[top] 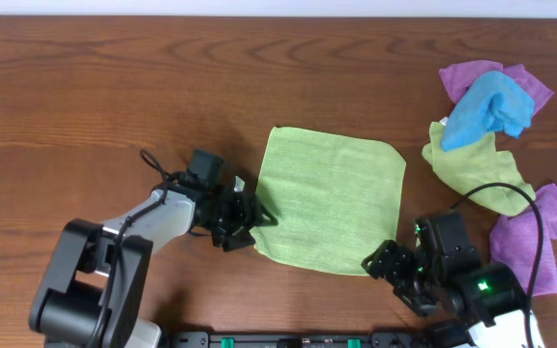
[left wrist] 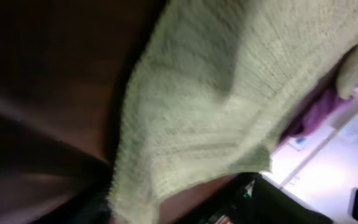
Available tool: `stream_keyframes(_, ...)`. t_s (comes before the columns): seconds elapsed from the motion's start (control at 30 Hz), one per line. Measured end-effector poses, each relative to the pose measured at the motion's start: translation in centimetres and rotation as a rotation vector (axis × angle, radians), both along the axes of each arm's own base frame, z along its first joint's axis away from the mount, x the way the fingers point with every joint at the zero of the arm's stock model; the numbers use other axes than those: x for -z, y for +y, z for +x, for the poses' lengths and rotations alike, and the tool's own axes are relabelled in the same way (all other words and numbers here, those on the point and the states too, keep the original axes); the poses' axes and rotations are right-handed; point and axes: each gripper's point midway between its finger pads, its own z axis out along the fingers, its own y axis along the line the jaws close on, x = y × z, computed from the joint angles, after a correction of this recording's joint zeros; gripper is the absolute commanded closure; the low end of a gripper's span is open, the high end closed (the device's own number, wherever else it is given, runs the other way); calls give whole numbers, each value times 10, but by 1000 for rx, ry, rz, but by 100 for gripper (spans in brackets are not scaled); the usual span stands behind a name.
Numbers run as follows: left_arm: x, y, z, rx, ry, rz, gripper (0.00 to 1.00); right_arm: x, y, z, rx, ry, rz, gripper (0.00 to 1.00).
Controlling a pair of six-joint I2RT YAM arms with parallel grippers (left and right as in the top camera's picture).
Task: Fold the cloth
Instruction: 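Move the left gripper to the towel's left edge and grasp it, then grasp the towel's right edge with the right gripper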
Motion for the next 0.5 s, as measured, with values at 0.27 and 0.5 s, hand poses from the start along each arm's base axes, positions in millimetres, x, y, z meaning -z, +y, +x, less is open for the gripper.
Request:
stream_keyframes(0.27,10,-1,12,16,-70,4,94,1,-2,1,24,4,-11,10)
stream_keyframes(0.5,9,-3,12,43,-100,-9,94,10,-22,6,145,5,-105,20)
